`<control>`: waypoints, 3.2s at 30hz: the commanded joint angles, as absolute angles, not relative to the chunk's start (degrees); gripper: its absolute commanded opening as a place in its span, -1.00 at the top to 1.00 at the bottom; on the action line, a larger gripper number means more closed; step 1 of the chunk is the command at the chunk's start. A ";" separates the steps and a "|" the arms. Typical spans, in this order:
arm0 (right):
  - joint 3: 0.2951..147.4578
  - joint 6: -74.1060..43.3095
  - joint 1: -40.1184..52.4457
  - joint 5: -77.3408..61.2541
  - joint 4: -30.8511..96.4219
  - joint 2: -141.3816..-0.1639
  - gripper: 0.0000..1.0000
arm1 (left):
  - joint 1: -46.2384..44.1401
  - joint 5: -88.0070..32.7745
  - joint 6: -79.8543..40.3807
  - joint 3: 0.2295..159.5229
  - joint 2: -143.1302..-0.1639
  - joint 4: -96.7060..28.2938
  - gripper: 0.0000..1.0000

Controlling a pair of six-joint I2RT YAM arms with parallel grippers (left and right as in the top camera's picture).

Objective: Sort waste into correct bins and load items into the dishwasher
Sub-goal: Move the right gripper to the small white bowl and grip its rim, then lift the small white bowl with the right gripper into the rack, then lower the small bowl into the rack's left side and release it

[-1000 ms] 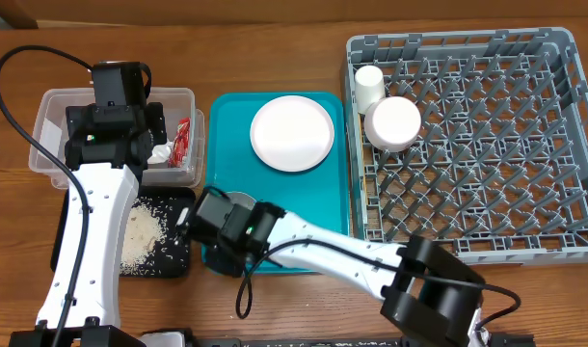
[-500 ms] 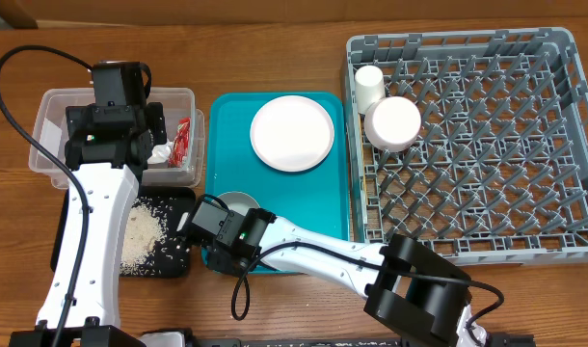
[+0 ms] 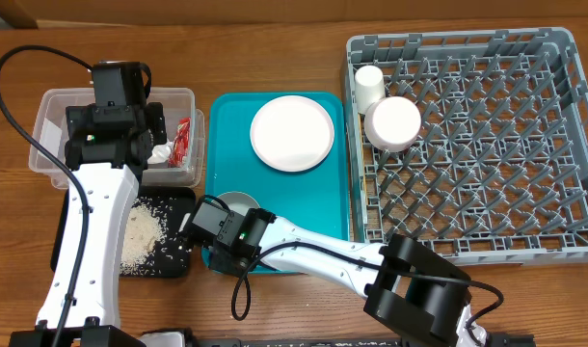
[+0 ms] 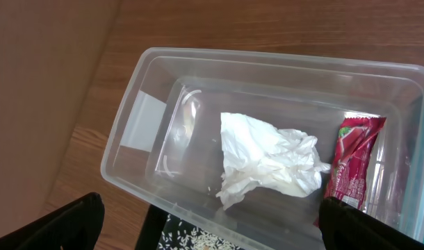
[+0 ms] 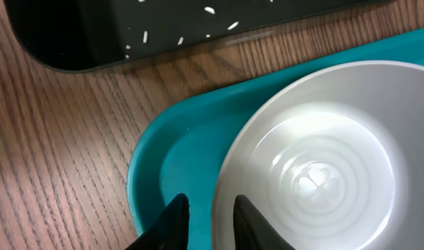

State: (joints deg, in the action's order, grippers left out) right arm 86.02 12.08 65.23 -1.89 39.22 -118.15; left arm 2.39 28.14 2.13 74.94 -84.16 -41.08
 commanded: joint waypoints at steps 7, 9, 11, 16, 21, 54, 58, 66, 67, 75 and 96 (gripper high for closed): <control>86.28 12.08 65.04 -1.32 39.31 -118.54 0.92 | 2.59 28.88 3.25 75.88 -83.53 -40.91 -1.00; 87.24 11.99 65.04 -1.32 40.42 -117.82 0.92 | 2.59 28.88 3.25 75.88 -83.53 -40.91 -1.00; 88.29 10.90 64.95 -1.32 41.43 -116.49 0.92 | 2.59 28.88 3.25 75.88 -83.53 -40.91 -1.00; 89.19 5.21 63.55 -1.32 42.63 -109.38 0.92 | 2.59 28.91 3.25 75.88 -83.53 -40.91 -1.00; 89.19 -2.13 58.94 -1.85 47.44 -99.59 0.92 | 2.59 28.91 3.25 75.88 -83.53 -40.91 -1.00; 56.66 27.05 -13.15 -89.93 64.55 -82.41 0.92 | 2.59 28.88 3.25 75.88 -83.53 -40.86 -1.00; 53.17 27.05 -13.91 -89.93 59.00 -85.21 0.92 | 2.59 28.88 3.25 75.88 -83.53 -40.91 -1.00; 52.58 27.20 -13.82 -89.93 56.62 -90.19 0.92 | 2.59 28.88 3.25 75.88 -83.53 -40.88 -1.00; 52.31 27.40 -13.82 -89.93 56.58 -90.26 0.92 | 2.59 28.88 3.25 75.88 -83.53 -40.91 -1.00; 50.78 25.69 -13.47 -89.93 55.61 -90.26 0.92 | 2.61 28.88 3.25 75.88 -83.53 -40.91 -1.00; 50.78 13.65 -11.16 -89.91 44.45 -90.26 0.92 | 2.59 28.91 3.25 75.88 -83.53 -40.91 -1.00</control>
